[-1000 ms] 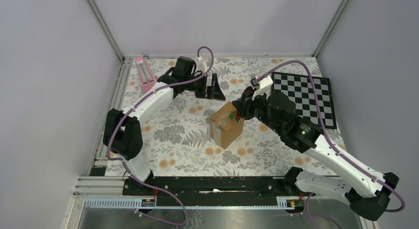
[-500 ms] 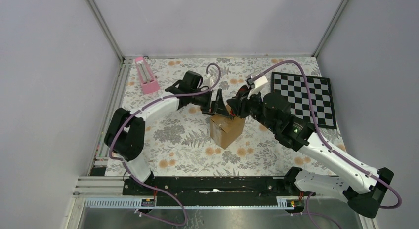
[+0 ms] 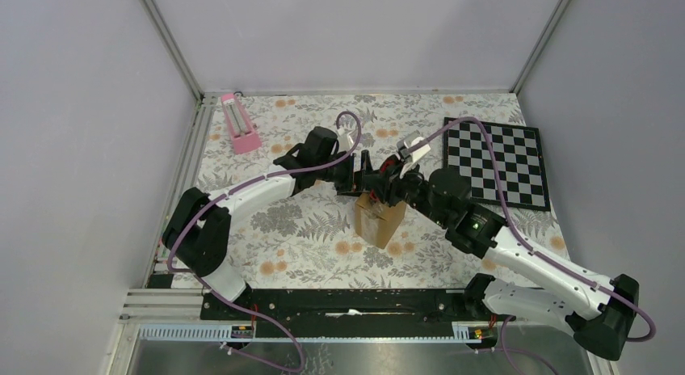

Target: Unpack the express box

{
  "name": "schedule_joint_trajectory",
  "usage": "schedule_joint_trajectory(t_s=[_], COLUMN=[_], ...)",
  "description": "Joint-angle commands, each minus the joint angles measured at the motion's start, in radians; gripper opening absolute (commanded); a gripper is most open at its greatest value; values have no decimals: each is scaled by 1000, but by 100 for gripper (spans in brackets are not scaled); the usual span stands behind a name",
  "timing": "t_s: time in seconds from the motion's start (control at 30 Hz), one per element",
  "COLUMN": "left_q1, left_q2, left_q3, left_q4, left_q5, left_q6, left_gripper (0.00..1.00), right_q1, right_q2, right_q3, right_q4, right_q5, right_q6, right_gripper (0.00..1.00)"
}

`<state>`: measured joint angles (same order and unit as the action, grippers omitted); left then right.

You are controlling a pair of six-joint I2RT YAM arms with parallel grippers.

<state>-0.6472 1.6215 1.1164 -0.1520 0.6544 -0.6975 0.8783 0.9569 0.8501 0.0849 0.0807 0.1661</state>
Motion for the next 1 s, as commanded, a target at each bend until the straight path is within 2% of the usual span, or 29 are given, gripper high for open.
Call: schedule_joint_trajectory(t_s=[0.0, 0.37, 0.53, 0.97], left_q1=[-5, -11, -15, -22], left_q2=[9, 28, 34, 49], left_q3=[-19, -23, -23, -17], left_q4=[-3, 2, 6, 5], left_q5=[-107, -77, -71, -52], left_q6=[3, 4, 3, 10], left_gripper=[83, 82, 81, 79], right_q1=[52, 120, 124, 126], right_q2=[-62, -131, -137, -114], right_q3=[-70, -281, -340, -340], right_q4=[196, 505, 625, 644], right_q5=[-14, 68, 54, -26], right_q6=[-54, -152, -227, -283], right_gripper=[0, 0, 0, 0])
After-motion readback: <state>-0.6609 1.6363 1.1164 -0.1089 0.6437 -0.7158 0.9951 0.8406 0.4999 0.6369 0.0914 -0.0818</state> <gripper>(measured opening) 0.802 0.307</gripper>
